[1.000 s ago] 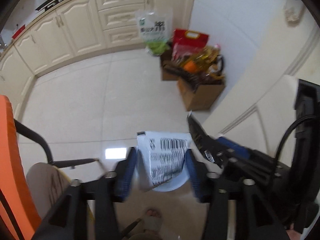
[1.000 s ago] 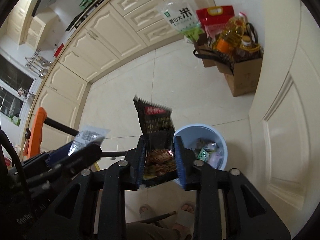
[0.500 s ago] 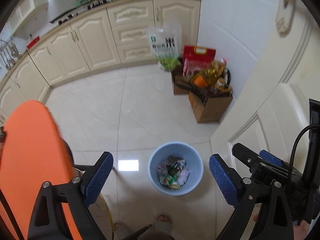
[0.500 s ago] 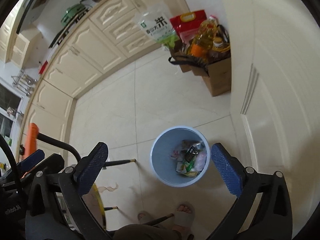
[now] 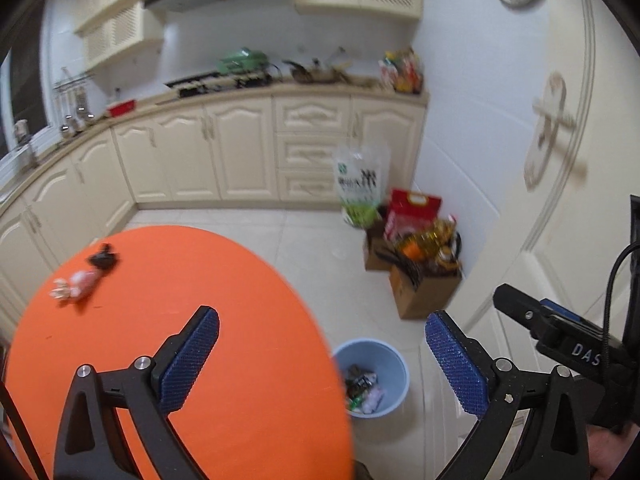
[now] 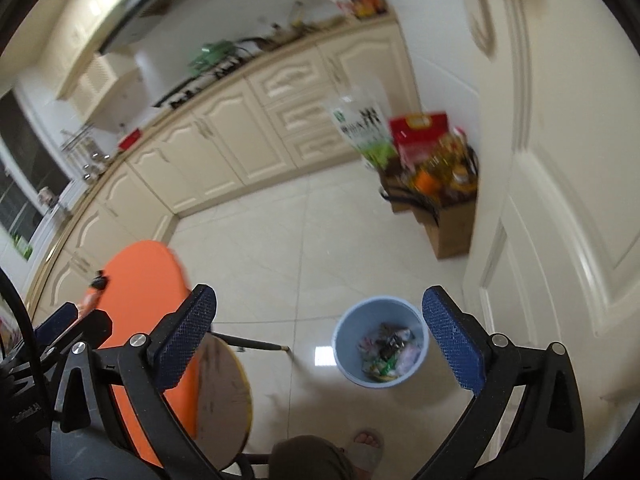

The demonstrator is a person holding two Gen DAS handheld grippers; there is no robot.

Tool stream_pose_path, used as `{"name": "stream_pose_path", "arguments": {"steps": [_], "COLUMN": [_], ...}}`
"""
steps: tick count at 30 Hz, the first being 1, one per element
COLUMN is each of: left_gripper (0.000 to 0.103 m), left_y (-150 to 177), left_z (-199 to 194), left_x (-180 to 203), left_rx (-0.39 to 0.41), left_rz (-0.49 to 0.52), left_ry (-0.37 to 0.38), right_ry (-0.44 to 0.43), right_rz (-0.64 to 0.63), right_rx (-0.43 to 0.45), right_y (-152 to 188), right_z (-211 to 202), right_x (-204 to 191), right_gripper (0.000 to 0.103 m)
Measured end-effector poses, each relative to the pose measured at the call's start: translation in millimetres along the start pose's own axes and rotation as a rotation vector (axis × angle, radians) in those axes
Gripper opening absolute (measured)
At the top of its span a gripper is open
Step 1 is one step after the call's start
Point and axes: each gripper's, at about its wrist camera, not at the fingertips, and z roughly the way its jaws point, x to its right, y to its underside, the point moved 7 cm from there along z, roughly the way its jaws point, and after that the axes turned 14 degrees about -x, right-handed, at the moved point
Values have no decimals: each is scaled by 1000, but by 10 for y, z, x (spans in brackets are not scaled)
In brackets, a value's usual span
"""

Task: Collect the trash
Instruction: 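Move both tools back over the orange table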

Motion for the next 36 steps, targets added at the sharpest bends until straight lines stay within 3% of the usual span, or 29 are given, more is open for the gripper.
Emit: {"name": "stream_pose_path", "arguments": {"steps": [16,21,27,36], "left_gripper": [102,102,102,102], "left_y": [1605,2098,2623,2821], "left_z": [-1546,-1900,-2176,-2051], "left_x": [-1592,-1750,-1656,-1609], "left_rx": [205,248,286,258], "left_rz": [-279,-345,-403,-465], "left_ry": [-133,-208,-289,-310], "right_ry": [-68,-110,-141,-146], "right_rz": [-396,-478,-570,-641], "right_rx": [143,148,153,109], "right_y": [612,900,1218,1418], "right_z": [-739,-756,-763,-548], "right_x": [-2554,-3096,-3591,-3895], "right_gripper": [103,103,103,103]}}
